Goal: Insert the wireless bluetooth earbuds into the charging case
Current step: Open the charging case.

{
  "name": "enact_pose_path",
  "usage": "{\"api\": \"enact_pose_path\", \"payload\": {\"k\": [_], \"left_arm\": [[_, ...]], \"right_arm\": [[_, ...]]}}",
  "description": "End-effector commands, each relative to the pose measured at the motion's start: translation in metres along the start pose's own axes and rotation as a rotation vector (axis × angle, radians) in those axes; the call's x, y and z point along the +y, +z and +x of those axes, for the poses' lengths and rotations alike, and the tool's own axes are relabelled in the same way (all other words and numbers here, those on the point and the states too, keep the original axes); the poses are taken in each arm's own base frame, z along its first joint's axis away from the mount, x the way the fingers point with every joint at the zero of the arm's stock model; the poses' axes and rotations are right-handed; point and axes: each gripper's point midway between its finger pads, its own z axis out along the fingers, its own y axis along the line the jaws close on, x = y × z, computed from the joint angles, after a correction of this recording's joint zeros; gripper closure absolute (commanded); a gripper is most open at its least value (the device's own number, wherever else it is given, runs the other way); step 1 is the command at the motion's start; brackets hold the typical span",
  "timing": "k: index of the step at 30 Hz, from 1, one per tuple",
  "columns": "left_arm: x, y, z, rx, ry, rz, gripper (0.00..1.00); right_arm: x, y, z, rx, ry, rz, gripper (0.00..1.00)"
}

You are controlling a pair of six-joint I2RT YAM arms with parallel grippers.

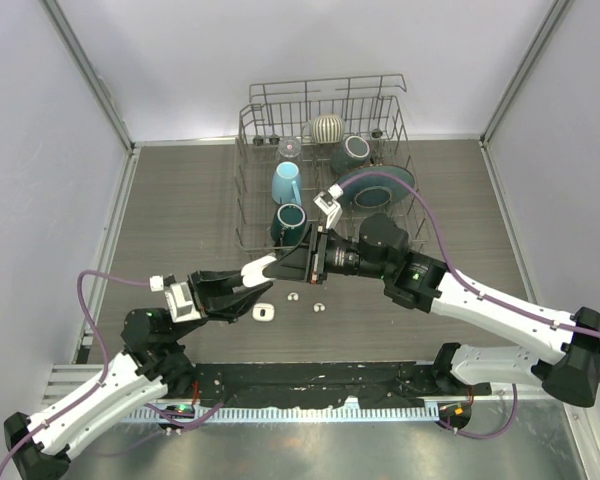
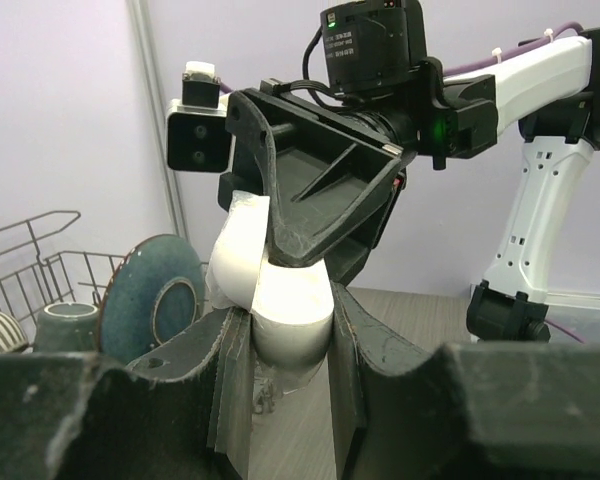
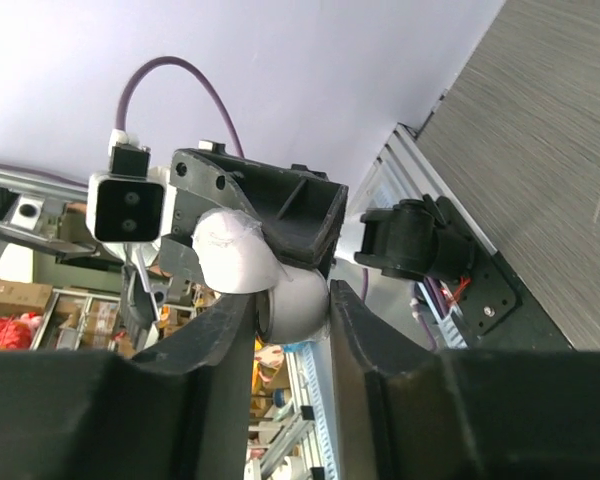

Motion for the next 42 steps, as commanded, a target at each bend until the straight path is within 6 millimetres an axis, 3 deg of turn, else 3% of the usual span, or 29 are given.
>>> {"api": "enact_pose_path", "payload": {"k": [1, 2, 5, 13, 23, 24, 26, 27, 30, 32, 33, 34, 35, 37, 42], "left_arm": [[0.001, 0.004, -0.022, -0.069, 0.04, -0.002, 0.98], [0.001, 0.003, -0.022, -0.071, 0.039, -0.006, 0.95], [0.004, 0.002, -0.024, -0.081, 0.036, -0.023, 0.85], [0.008, -0.001, -0.026, -0.101, 0.026, -0.053, 0.71], [0.01, -0.003, -0.025, -0.101, 0.017, -0.068, 0.69], [0.01, -0.002, -0.025, -0.1, 0.016, -0.067, 0.71], [0.01, -0.002, -0.024, -0.098, 0.019, -0.067, 0.84], [0.01, -0.002, -0.023, -0.095, 0.018, -0.066, 0.99], [0.009, 0.0, -0.022, -0.087, 0.019, -0.058, 1.0], [0.007, 0.001, -0.022, -0.079, 0.026, -0.045, 1.0], [0.008, 0.001, -0.021, -0.077, 0.027, -0.045, 1.0], [0.008, 0.001, -0.02, -0.076, 0.028, -0.046, 1.0], [0.008, 0.001, -0.021, -0.077, 0.03, -0.047, 1.0], [0.008, 0.0, -0.022, -0.078, 0.031, -0.052, 1.0], [0.014, -0.005, -0.022, -0.084, 0.039, -0.094, 1.0]], "right_arm": [[0.024, 0.0, 0.002, 0.025, 0.02, -0.119, 0.75], [0.027, 0.0, 0.001, 0.021, 0.016, -0.131, 0.84], [0.027, 0.0, 0.0, 0.012, 0.016, -0.132, 0.99], [0.023, 0.0, -0.001, -0.011, 0.058, -0.143, 0.99], [0.024, -0.002, -0.006, -0.032, 0.07, -0.158, 0.99], [0.023, -0.002, -0.006, -0.031, 0.072, -0.157, 0.99], [0.023, -0.001, -0.006, -0.03, 0.078, -0.159, 0.99], [0.022, -0.001, -0.005, -0.027, 0.083, -0.158, 0.99], [0.022, -0.001, -0.004, -0.024, 0.084, -0.167, 0.99], [0.024, -0.001, -0.003, -0.023, 0.072, -0.177, 0.83], [0.024, -0.002, -0.004, -0.025, 0.066, -0.176, 0.72], [0.022, -0.002, -0.004, -0.026, 0.063, -0.168, 0.53], [0.023, -0.005, -0.005, -0.033, 0.043, -0.167, 0.47], [0.018, -0.007, -0.008, -0.05, 0.023, -0.124, 0.36], [0.025, -0.023, -0.02, -0.108, -0.084, -0.09, 0.25]]}}
